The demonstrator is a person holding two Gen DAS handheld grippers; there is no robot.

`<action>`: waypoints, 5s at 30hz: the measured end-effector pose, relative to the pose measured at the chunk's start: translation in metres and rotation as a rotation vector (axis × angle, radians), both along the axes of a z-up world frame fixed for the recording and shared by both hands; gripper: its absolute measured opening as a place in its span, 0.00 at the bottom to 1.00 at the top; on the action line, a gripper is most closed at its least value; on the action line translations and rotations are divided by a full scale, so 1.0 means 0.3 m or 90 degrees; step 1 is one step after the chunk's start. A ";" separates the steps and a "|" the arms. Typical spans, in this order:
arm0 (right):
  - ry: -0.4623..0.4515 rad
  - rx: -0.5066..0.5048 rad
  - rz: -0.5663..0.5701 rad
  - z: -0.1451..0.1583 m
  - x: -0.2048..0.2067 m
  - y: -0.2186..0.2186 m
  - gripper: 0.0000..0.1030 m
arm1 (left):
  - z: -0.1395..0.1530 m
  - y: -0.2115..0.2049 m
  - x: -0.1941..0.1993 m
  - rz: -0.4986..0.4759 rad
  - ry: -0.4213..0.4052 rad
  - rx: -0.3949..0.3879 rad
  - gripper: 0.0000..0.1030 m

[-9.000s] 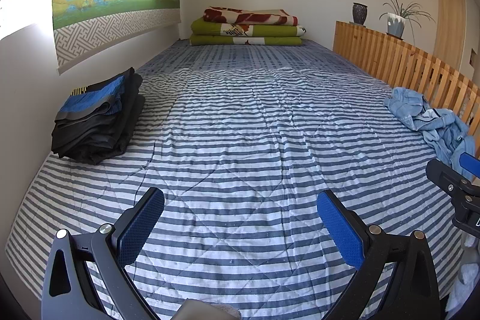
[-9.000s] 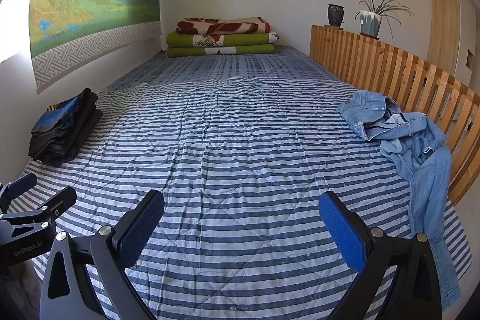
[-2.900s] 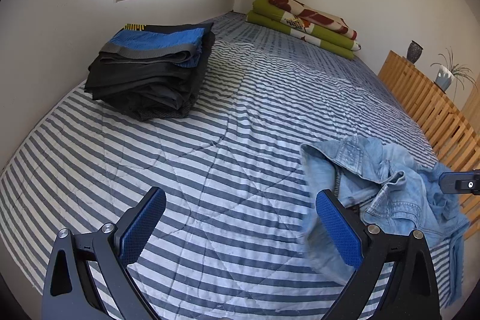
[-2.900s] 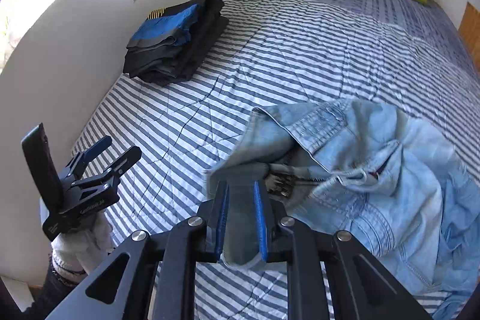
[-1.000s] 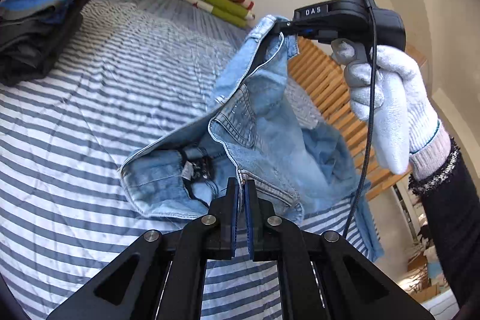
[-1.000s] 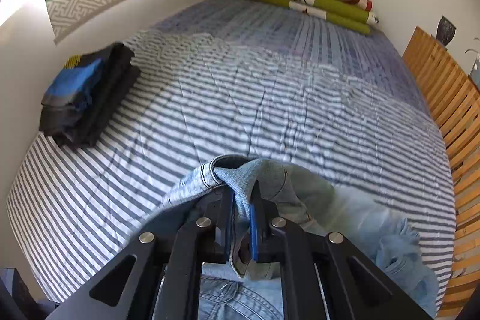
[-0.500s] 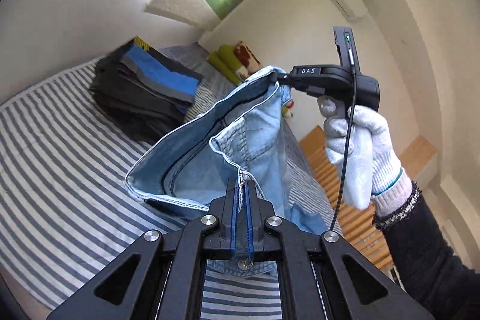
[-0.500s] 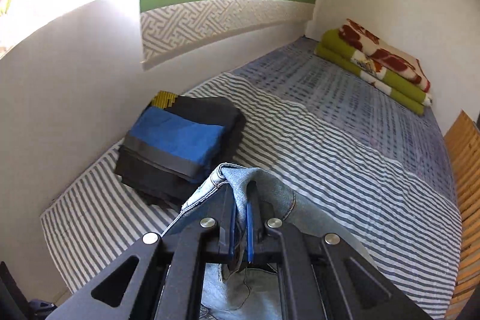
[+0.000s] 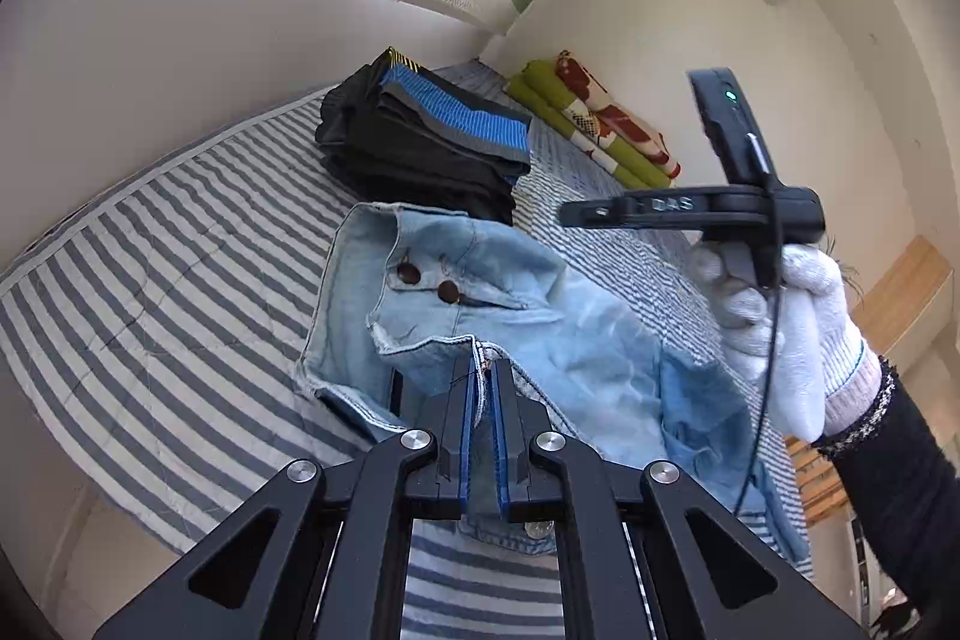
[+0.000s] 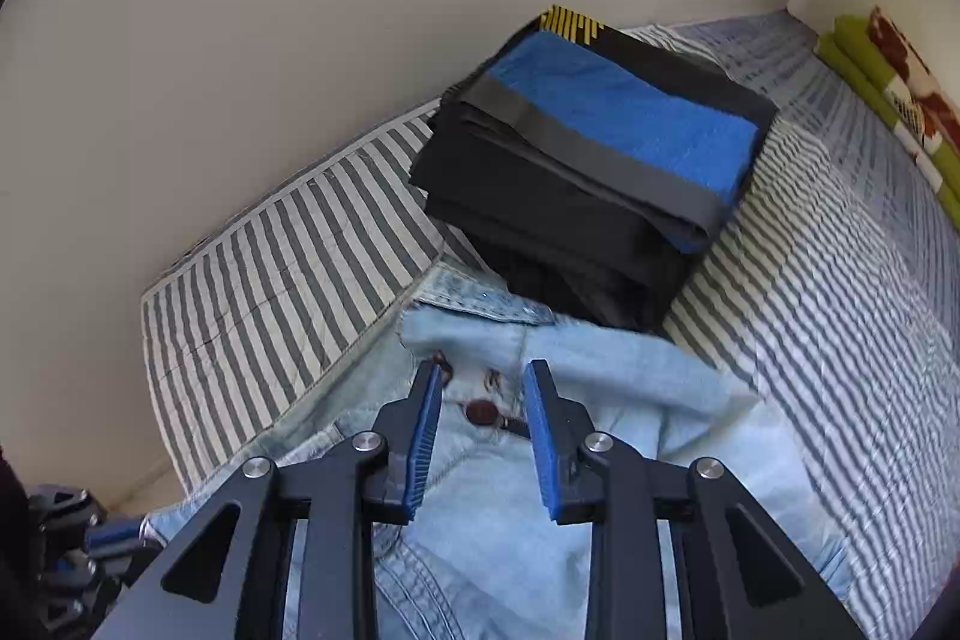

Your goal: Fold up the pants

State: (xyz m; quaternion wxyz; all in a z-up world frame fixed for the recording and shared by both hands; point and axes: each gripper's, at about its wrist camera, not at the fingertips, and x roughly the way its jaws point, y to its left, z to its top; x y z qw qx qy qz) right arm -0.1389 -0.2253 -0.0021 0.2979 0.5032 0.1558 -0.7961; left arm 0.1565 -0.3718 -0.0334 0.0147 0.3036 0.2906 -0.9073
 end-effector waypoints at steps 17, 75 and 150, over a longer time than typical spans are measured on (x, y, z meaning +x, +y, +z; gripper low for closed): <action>0.022 0.030 -0.350 -0.148 0.471 1.381 0.43 | 0.092 0.244 -0.110 -0.043 -0.033 -0.025 0.43; -0.005 0.000 -0.336 -0.215 0.682 1.533 0.42 | -0.040 0.203 -0.012 0.064 -0.155 -0.098 0.62; -0.012 -0.028 0.107 0.085 0.508 0.445 0.42 | -0.168 0.075 0.056 -0.101 -0.256 -0.030 0.49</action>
